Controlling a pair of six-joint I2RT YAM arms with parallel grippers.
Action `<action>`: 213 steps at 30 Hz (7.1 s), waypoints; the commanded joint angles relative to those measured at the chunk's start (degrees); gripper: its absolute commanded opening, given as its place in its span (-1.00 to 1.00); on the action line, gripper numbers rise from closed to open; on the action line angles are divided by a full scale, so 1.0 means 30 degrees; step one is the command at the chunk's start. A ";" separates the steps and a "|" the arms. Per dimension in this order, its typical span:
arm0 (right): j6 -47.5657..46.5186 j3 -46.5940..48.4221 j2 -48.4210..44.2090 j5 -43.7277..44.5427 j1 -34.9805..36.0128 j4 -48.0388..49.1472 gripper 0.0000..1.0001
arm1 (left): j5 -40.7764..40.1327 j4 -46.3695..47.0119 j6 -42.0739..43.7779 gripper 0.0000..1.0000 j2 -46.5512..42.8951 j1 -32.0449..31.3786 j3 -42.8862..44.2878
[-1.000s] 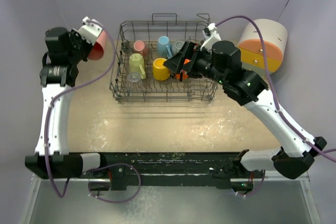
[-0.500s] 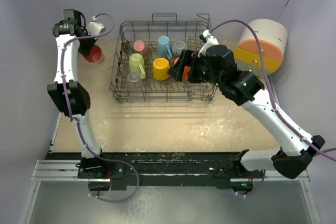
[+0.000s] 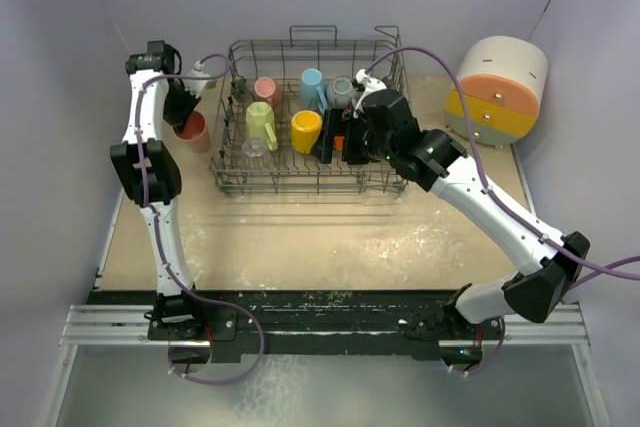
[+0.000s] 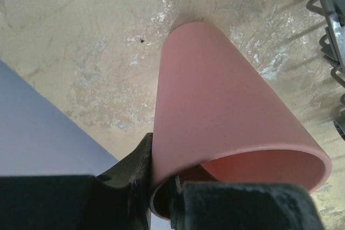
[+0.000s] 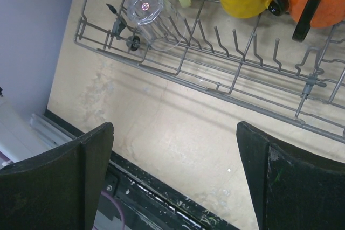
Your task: Unload the cups from the dish rack
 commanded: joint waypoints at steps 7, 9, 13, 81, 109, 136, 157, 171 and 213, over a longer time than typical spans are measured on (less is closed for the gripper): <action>-0.0114 -0.0658 -0.0017 -0.0901 -0.0064 0.1395 0.97 | -0.0736 0.0990 0.0747 -1.00 0.0816 -0.0212 0.0463; -0.0040 -0.0714 -0.0086 -0.0808 -0.0088 0.1414 0.97 | -0.1394 0.1672 0.0496 -0.93 0.0864 -0.0267 0.0404; 0.0047 -0.0807 -0.0153 -0.0588 -0.0067 0.1470 0.99 | -0.1871 0.2595 0.0278 -0.08 0.0582 -0.0305 0.0379; -0.4732 1.7587 1.7683 0.3540 0.3110 0.0098 -0.31 | 0.8479 0.2671 -0.4136 0.99 -2.0010 -0.0157 -1.5935; 0.9472 0.1008 0.4474 -1.2001 -0.0553 1.6017 -0.86 | 1.6773 1.3954 0.7146 0.93 -2.7396 -0.0652 -2.2767; 1.6775 -0.4090 0.3669 -1.1072 0.1890 2.6081 -1.00 | 2.0465 1.3544 0.8127 0.53 -2.9429 -0.0697 -2.2507; 1.3957 -0.4990 0.1506 -0.9864 0.1026 2.0405 1.00 | 1.4138 1.8155 0.1953 -1.00 -2.8042 -0.0685 -2.2857; 0.3364 -0.0838 -0.1275 -0.3176 -0.1697 0.5126 1.00 | 0.0822 0.6089 0.3486 -1.00 -1.5775 0.1995 -1.2433; 0.0058 0.1048 0.0616 -0.0767 -0.2077 0.2093 1.00 | 0.0642 0.4007 -0.1305 -1.00 -0.1346 0.3036 -0.5160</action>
